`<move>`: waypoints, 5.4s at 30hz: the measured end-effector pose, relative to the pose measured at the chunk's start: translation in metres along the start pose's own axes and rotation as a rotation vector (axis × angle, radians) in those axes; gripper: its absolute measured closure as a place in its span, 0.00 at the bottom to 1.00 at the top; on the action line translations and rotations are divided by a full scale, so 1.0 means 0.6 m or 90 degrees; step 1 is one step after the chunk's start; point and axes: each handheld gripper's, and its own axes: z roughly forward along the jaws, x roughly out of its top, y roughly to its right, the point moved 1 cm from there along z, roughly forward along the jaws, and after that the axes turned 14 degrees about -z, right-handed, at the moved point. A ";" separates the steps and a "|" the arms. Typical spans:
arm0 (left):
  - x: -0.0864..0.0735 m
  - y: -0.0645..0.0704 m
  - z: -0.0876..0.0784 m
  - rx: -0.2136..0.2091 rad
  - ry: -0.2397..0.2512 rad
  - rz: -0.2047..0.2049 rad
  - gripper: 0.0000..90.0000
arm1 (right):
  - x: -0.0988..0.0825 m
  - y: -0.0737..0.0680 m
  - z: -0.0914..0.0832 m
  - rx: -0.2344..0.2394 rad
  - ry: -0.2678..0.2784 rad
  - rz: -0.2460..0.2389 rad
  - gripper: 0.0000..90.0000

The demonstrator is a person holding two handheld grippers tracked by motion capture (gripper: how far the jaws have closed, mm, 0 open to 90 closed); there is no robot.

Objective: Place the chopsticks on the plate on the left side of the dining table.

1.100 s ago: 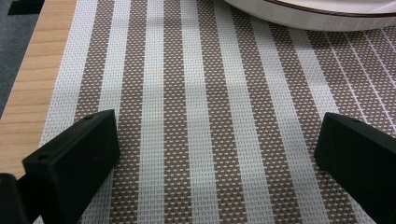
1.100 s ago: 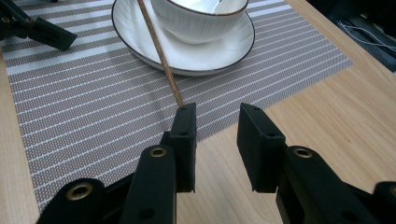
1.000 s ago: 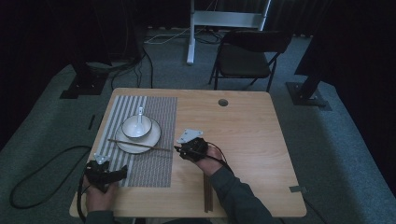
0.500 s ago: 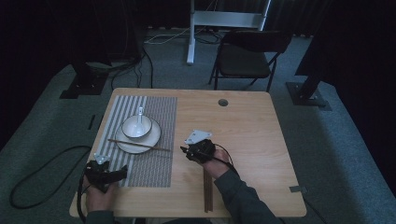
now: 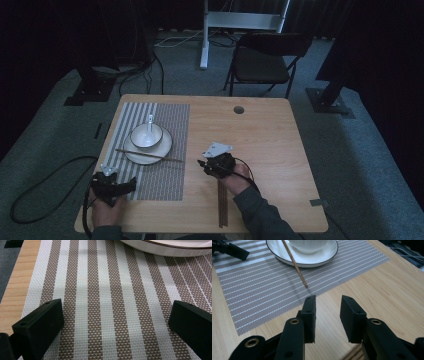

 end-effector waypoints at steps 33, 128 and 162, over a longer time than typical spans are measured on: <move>0.000 0.000 0.000 0.000 -0.001 0.001 0.00 | -0.057 -0.002 -0.026 -0.004 -0.021 0.017 0.71; 0.000 0.000 0.000 0.000 -0.002 0.001 0.00 | -0.164 -0.037 -0.042 0.017 -0.079 0.067 0.65; 0.000 0.000 0.000 0.000 -0.001 0.001 0.00 | -0.191 -0.023 -0.036 -0.008 -0.147 0.106 0.74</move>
